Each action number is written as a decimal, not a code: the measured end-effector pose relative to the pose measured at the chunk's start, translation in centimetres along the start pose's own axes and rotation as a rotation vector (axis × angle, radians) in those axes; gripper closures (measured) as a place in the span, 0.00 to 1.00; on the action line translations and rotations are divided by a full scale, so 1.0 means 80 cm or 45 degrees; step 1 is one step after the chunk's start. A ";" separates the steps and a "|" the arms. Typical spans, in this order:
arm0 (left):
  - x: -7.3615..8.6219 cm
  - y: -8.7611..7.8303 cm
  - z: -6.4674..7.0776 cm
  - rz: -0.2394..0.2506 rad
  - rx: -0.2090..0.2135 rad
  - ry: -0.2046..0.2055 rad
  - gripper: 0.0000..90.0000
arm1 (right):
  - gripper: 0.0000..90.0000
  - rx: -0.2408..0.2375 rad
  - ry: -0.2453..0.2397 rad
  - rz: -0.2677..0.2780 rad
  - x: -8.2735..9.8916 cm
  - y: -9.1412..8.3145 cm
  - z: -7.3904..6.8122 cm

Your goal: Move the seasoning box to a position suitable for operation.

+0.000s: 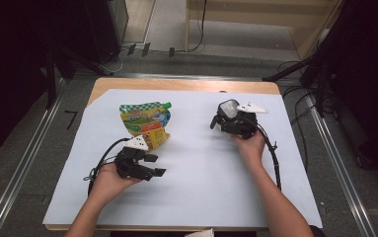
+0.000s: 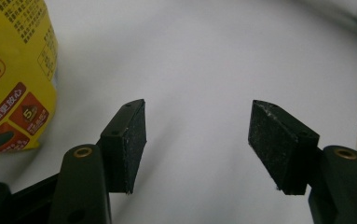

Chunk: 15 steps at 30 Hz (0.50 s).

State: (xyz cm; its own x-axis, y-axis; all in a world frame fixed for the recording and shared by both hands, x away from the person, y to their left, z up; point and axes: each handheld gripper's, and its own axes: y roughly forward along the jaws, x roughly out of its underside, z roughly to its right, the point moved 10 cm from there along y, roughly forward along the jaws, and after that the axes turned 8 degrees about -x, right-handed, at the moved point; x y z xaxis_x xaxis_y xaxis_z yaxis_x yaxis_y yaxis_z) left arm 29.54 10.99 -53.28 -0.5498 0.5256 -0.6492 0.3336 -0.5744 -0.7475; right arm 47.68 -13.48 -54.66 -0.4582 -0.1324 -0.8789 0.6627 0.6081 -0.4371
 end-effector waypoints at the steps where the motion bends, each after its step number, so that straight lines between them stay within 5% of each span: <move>1: -0.001 0.001 0.000 -0.004 0.004 0.004 0.42 | 0.18 -0.005 -0.006 -0.003 0.000 -0.001 -0.003; 15: -0.020 0.016 0.003 -0.006 0.058 0.037 0.42 | 0.18 -0.133 -0.076 -0.060 0.017 -0.015 -0.058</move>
State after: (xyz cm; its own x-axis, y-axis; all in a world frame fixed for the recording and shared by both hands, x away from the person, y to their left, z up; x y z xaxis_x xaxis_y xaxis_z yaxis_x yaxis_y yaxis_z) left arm 30.67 9.25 -53.14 -0.5286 0.5458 -0.6501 0.2955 -0.5996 -0.7437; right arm 43.53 -10.80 -54.43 -0.4490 -0.2074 -0.8691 0.5747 0.6778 -0.4586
